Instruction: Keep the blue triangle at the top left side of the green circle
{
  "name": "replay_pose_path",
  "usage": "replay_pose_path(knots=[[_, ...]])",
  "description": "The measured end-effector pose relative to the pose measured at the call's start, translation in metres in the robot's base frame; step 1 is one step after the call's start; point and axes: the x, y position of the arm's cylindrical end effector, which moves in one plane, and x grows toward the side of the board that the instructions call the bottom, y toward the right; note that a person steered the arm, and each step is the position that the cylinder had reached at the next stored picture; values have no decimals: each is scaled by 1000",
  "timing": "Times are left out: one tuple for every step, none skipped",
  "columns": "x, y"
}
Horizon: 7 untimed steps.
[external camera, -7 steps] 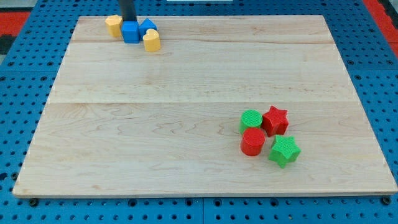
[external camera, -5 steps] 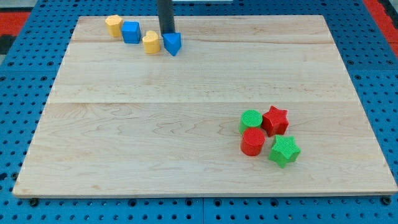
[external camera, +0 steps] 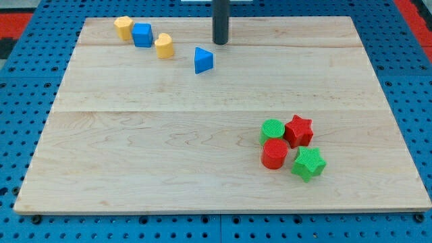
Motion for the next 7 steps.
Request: replay_pose_path(knots=[[16, -41], [73, -43], [110, 16], [108, -31], [59, -69], [20, -39], [78, 29]])
